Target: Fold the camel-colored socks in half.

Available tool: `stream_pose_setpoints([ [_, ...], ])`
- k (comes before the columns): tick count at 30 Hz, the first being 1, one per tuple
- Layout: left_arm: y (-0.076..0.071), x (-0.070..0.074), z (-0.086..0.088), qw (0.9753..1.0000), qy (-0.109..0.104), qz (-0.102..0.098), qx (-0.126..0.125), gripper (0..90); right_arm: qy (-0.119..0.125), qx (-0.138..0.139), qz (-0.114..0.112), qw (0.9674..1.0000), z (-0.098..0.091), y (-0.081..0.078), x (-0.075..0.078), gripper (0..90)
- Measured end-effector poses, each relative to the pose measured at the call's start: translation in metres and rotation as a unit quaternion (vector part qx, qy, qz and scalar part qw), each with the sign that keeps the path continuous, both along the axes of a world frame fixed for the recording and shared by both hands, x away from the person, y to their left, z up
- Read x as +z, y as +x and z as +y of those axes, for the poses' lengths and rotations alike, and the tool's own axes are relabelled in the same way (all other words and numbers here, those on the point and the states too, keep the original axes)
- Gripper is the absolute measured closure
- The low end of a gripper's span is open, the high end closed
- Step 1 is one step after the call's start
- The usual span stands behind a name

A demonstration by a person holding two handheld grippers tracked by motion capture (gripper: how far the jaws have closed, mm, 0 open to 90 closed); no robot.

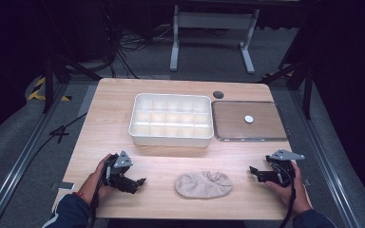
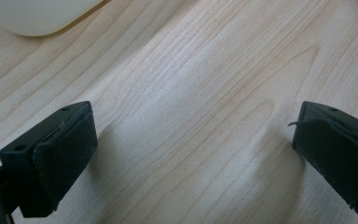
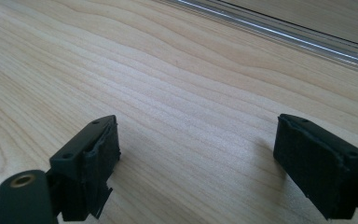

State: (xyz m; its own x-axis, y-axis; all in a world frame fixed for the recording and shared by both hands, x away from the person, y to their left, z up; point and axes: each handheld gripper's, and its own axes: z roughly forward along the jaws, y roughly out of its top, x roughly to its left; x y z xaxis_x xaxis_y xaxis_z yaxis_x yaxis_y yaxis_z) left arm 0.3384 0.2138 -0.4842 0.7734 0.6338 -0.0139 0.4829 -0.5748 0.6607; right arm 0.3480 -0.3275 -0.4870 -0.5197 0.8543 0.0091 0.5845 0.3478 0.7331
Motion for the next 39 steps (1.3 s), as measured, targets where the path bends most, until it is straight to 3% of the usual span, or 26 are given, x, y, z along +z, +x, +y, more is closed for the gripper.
stream_pose_setpoints([
  [11, -0.0027, 0.0001, 0.0025, 1.0000, -0.002, -0.004, -0.004, 0.5, 0.002, 0.003, 0.000, 1.0000, 0.0001, 0.0003, 0.0000, 14.7],
  [15, -0.0056, 0.0009, 0.0031, 0.9999, -0.005, -0.005, -0.009, 5.8, 0.002, 0.005, 0.000, 1.0000, -0.0001, 0.0000, 0.0002, 14.7],
  [30, -0.0020, 0.0006, 0.0050, 0.9997, -0.002, -0.005, -0.022, 3.5, 0.001, 0.012, 0.003, 0.9999, -0.0008, 0.0002, 0.0008, 15.5],
  [33, -0.0015, 0.0004, 0.0049, 0.9998, -0.002, -0.005, -0.022, 3.0, 0.004, 0.020, -0.009, 0.9997, -0.0019, -0.0021, 0.0015, 29.7],
  [39, -0.0021, 0.0002, 0.0046, 0.9998, -0.004, -0.003, -0.018, 2.9, 0.004, 0.031, -0.017, 0.9994, 0.0004, -0.0032, 0.0025, 44.7],
])
